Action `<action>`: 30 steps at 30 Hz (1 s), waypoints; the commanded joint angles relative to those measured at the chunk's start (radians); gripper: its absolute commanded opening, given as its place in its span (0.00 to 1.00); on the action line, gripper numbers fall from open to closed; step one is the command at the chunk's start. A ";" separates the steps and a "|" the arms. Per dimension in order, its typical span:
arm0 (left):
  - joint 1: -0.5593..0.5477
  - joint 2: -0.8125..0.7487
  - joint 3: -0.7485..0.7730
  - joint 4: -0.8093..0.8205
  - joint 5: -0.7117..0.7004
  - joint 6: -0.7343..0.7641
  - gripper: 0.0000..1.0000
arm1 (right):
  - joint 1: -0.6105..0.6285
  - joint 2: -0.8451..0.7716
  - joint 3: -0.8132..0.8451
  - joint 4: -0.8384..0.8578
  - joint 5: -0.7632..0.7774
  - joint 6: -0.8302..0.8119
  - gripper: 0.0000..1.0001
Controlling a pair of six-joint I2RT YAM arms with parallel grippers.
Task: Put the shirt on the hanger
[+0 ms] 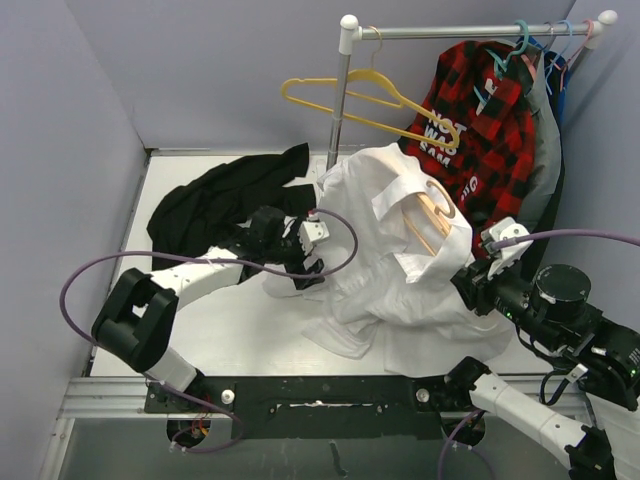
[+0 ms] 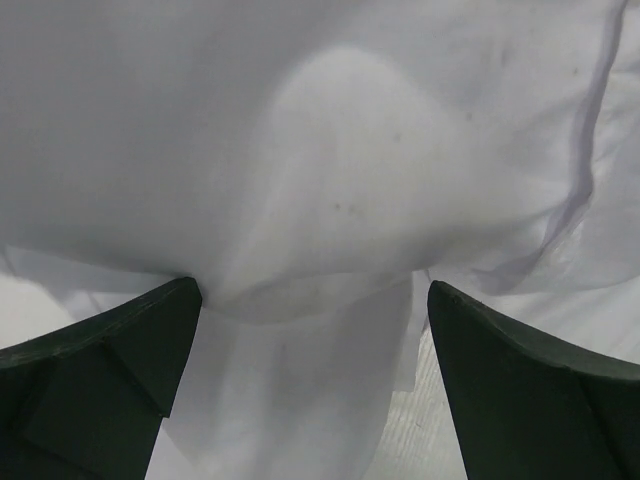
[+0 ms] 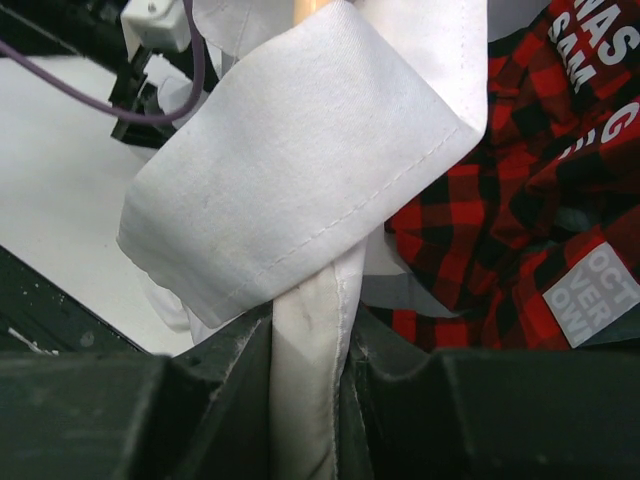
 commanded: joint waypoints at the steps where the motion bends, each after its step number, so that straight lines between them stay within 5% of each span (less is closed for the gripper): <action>1: -0.021 0.053 -0.073 0.240 -0.012 0.094 0.98 | 0.008 -0.011 0.052 0.142 0.054 0.031 0.00; 4: -0.052 0.089 -0.094 0.236 -0.019 0.187 0.96 | 0.016 -0.017 0.043 0.152 0.048 0.044 0.00; 5: -0.062 0.104 -0.097 0.228 -0.019 0.207 0.81 | 0.017 -0.017 0.042 0.153 0.048 0.048 0.00; 7: -0.081 0.130 -0.091 0.207 -0.048 0.224 0.01 | 0.020 -0.020 0.039 0.163 0.064 0.056 0.00; 11: -0.102 0.062 -0.126 0.103 0.008 0.225 0.00 | 0.020 -0.046 0.008 0.215 0.137 0.080 0.00; 22: -0.461 0.122 0.093 -0.852 -0.061 0.408 0.00 | 0.021 -0.011 0.053 0.255 0.306 0.013 0.00; 26: -0.580 0.153 0.059 -0.912 -0.163 0.390 0.00 | 0.023 0.004 0.076 0.272 0.325 -0.018 0.00; 30: -0.687 0.262 0.046 -0.994 -0.113 0.363 0.00 | 0.023 0.029 0.094 0.280 0.342 -0.046 0.00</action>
